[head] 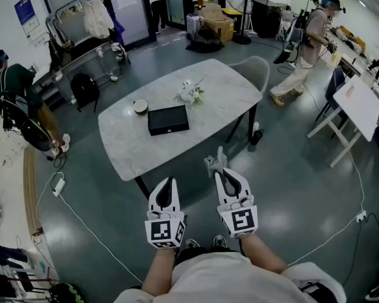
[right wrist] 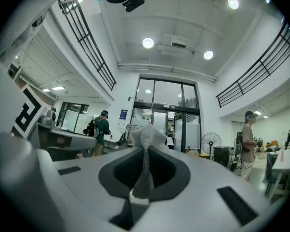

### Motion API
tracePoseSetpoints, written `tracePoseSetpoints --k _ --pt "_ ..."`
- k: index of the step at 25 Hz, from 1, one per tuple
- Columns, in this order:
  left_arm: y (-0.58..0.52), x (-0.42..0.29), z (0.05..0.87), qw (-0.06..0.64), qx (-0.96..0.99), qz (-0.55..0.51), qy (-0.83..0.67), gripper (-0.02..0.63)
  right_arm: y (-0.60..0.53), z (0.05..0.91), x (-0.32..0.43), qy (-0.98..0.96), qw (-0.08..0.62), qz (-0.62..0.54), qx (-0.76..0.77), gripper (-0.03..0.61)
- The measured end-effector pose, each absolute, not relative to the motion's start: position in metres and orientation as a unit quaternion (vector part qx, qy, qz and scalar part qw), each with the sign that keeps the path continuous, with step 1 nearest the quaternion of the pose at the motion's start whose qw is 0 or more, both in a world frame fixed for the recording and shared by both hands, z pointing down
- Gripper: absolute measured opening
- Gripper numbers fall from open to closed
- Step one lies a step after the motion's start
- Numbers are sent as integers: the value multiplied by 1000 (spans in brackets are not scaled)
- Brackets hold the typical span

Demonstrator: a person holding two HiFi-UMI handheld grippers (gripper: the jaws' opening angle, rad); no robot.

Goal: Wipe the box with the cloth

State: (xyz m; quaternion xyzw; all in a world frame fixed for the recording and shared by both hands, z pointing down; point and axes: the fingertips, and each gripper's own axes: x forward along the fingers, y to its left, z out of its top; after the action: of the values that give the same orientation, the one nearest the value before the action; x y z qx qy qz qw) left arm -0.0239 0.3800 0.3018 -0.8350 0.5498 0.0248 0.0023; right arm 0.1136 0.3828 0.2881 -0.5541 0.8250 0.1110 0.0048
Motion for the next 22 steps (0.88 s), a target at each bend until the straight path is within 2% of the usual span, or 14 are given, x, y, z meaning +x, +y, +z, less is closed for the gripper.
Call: tracePoseSetpoints --k 11,22 --pt "394 -65 328 -33 -839 6 544 23 398 298 70 825 -15 113 -553 43" --pt "305 -66 340 -47 -834 -5 550 23 300 316 82 838 -23 75 -540 43"
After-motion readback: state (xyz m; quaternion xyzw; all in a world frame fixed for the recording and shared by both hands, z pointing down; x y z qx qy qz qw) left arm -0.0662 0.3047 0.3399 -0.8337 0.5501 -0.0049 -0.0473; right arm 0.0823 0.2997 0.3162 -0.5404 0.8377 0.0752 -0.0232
